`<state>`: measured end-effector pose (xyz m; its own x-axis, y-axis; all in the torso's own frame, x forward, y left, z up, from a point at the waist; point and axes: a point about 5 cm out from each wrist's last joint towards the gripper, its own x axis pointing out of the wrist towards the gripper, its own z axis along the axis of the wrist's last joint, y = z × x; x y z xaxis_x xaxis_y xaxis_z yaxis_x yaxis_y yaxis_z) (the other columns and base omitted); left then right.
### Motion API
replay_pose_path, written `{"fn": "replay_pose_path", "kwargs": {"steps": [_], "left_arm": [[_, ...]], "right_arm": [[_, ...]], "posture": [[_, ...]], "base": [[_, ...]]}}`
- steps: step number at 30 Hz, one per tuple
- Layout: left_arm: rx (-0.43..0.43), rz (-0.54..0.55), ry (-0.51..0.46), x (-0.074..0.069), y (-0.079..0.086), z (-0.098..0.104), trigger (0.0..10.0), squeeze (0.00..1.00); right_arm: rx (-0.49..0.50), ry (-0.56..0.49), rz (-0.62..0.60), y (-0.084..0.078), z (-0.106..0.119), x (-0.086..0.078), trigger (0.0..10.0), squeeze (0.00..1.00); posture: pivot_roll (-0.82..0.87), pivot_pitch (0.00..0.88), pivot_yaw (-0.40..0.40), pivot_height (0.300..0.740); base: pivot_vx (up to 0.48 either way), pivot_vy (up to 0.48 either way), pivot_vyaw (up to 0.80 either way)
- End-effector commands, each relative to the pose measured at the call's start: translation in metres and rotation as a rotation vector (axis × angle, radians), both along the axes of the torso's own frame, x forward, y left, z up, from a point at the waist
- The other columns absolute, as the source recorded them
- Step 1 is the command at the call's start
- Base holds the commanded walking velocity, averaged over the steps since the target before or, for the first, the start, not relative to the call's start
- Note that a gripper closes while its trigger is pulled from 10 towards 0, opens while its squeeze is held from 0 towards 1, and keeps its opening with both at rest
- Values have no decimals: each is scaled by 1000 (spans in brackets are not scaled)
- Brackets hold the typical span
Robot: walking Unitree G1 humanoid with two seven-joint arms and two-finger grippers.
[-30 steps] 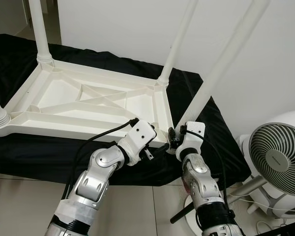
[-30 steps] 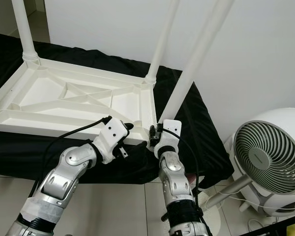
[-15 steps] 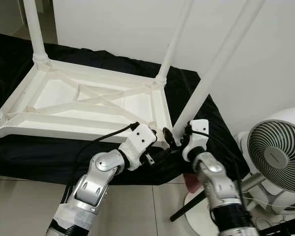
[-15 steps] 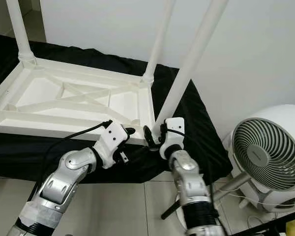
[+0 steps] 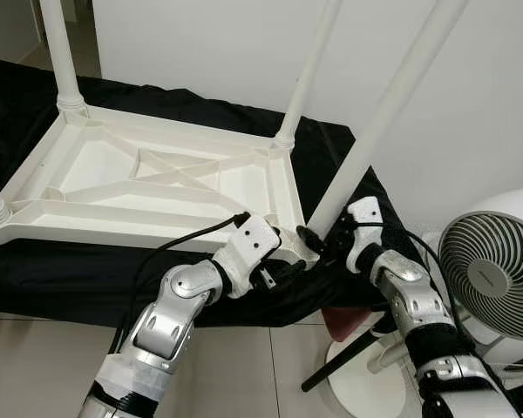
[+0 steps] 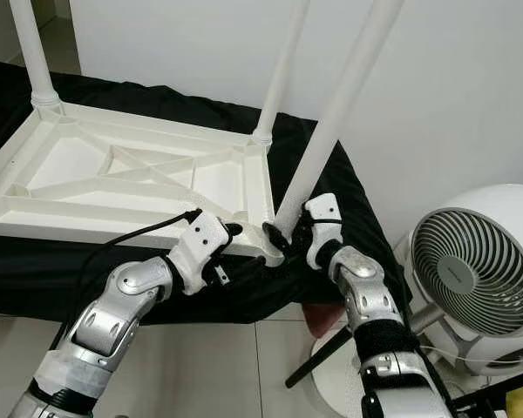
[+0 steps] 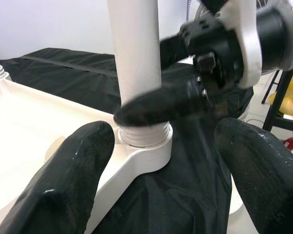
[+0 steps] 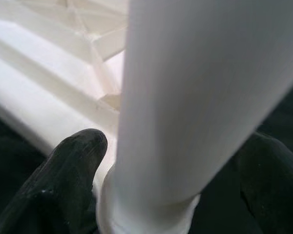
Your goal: Building children table
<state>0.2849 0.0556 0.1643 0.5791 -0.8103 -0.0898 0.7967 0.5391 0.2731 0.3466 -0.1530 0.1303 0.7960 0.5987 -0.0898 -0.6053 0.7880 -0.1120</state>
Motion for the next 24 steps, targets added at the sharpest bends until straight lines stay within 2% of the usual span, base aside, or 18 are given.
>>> {"fn": "replay_pose_path", "kwargs": {"steps": [1,3,4,7,8,9,10,21,22,24], "left_arm": [[0,-11,-12,1,-6,1,10000,0],[0,-11,-12,1,-6,1,10000,0],[-1,-4,-17,2,-5,2,10000,0],[-2,-2,-18,2,-5,3,10000,0],[-5,-2,-17,2,-6,3,10000,0],[-5,-2,-17,2,-6,3,10000,0],[-7,-3,-16,1,-6,3,10000,0],[-11,-12,-10,0,-9,1,10000,0],[-12,-14,-10,0,-10,1,10000,0],[-12,-17,-9,-1,-10,1,10000,0]], "right_arm": [[-32,31,37,2,-8,1,10000,0],[-32,31,37,2,-8,1,10000,0],[-18,44,65,7,-12,3,7961,0],[-10,49,77,8,-13,3,7961,0],[-4,55,85,10,-15,4,1098,0],[-4,55,85,10,-15,4,1098,0],[1,59,86,10,-16,5,0,0],[-29,61,83,3,-21,4,275,0],[-29,62,74,1,-22,4,10000,0],[-5,50,48,-1,-20,4,10000,0]], "posture": [[139,0,-201,740],[139,0,-201,740],[146,0,-206,740],[146,0,-206,740],[152,0,-210,740],[152,0,-210,740],[152,0,-210,740],[146,0,-211,740],[142,0,-210,740],[137,0,-208,740]], "base": [[0,0,0],[0,0,0],[0,0,0],[0,0,0],[0,0,0],[0,0,0],[0,0,0],[0,0,0],[0,0,0],[0,0,0]]}}
